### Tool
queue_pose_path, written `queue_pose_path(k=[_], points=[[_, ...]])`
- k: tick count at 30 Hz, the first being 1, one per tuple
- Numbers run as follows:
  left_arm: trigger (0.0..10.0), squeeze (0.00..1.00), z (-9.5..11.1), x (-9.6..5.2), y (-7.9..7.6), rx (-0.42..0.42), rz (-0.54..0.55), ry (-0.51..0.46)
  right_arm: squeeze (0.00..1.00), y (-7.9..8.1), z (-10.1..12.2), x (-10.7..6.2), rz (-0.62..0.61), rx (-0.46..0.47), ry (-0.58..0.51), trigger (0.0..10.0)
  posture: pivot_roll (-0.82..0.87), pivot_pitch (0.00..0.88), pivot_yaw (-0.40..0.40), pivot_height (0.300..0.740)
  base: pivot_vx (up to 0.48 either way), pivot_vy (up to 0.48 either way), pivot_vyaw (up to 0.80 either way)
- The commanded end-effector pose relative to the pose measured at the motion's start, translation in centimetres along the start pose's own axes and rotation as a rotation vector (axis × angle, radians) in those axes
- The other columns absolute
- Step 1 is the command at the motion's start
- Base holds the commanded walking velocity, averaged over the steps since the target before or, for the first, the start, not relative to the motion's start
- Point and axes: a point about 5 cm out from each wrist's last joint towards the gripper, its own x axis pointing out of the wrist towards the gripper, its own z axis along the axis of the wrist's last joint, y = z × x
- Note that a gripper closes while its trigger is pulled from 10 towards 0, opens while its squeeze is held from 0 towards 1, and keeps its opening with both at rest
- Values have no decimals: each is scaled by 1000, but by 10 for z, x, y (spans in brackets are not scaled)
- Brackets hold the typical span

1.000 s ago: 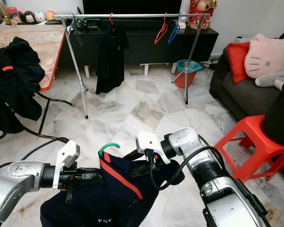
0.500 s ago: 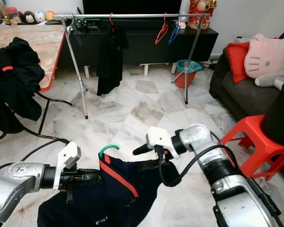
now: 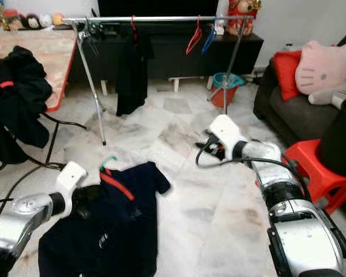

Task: Hang hanger

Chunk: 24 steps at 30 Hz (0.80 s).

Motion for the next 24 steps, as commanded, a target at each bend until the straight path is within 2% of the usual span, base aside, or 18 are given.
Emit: queue_pose_path(k=[1,2,3,4,5,6,7,10,13,14,16,18,19,24], points=[[10000,0,11,-1,12,-7,110,-62,0,-8,-33,-9,-160,123,95,10000,150,0,-69,732,0,0,0],[10000,0,11,-1,15,-22,150,-78,0,-5,-49,-12,-203,179,129,10000,151,0,-68,732,0,0,0],[10000,0,11,-1,15,-22,150,-78,0,-5,-49,-12,-203,179,129,10000,151,0,-68,732,0,0,0],[10000,0,13,0,16,-40,203,-110,0,4,-76,-19,-260,253,188,10000,149,0,-66,732,0,0,0],[10000,0,13,0,16,-40,203,-110,0,4,-76,-19,-260,253,188,10000,149,0,-66,732,0,0,0],[10000,0,14,0,16,-52,222,-134,0,11,-91,-22,-278,274,226,10000,148,0,-65,732,0,0,0],[10000,0,17,2,12,-73,240,-177,0,25,-116,-29,-307,290,295,10000,148,0,-64,732,0,0,0],[10000,0,17,2,11,-76,243,-186,0,29,-122,-31,-314,293,311,10000,148,0,-62,732,0,0,0],[10000,0,23,6,0,-115,239,-259,0,53,-162,-49,-386,420,426,10000,137,0,-55,732,0,0,0],[10000,0,23,6,0,-115,239,-259,0,53,-162,-49,-386,420,426,10000,137,0,-55,732,0,0,0],[10000,0,27,9,-10,-100,220,-296,0,69,-184,-60,-415,465,510,10000,138,0,-57,732,0,0,0],[10000,0,28,11,-13,-88,218,-304,0,75,-192,-66,-424,460,552,10000,148,0,-65,732,0,0,0],[10000,0,32,14,-18,-80,217,-316,0,84,-206,-77,-442,457,614,10000,149,0,-69,732,0,0,0],[10000,0,35,18,-23,-79,231,-324,0,94,-225,-95,-473,455,691,10000,144,0,-64,732,0,0,0]])
